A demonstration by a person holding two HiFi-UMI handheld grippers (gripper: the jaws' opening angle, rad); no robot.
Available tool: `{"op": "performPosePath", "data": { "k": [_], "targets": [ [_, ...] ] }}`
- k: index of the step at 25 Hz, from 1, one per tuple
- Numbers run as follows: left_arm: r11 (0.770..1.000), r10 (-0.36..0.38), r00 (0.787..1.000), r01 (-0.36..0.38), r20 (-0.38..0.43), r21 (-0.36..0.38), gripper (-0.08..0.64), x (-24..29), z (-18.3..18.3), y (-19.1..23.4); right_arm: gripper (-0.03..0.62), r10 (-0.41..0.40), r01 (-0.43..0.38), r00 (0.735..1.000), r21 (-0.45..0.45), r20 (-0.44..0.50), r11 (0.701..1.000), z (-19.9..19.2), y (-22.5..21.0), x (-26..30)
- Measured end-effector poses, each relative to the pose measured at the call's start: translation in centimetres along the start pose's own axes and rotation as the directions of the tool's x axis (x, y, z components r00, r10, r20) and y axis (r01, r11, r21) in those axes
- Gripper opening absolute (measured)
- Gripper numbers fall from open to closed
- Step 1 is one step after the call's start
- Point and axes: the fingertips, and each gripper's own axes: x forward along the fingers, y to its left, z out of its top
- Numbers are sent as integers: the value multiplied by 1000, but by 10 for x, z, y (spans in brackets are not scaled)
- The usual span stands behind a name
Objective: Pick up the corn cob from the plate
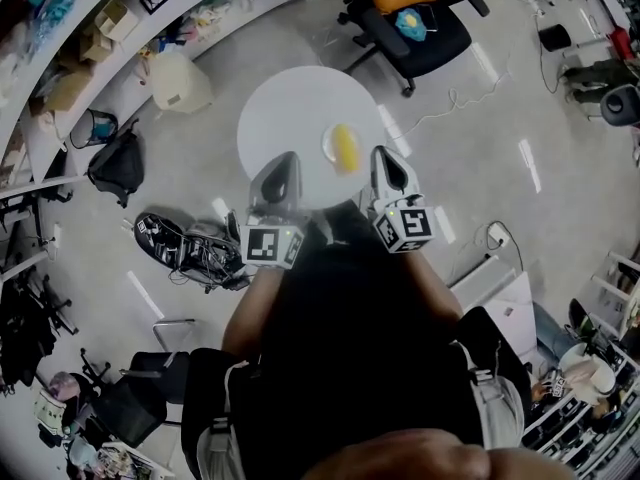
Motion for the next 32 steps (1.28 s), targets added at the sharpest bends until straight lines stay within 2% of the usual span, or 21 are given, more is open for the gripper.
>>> {"op": "performPosePath", "data": {
  "k": [6,19,25,32],
  "targets": [
    [1000,7,1000,-7,-23,-14,0,25,-7,9,8,-8,8,999,12,-52,1000,-12,-11,23],
    [998,35,995,-40,-95,-52,0,52,-43,16,8,-8,18,978,46,-207,999,-72,-32,52],
    [995,46,991,-56,-124,-79,0,68,-55,24,8,-11,27,958,54,-287,998,-103,-43,73],
    [996,34,991,-44,-126,-77,0,88,-71,25,8,-13,38,924,58,-383,998,-140,-54,93]
  ]
}}
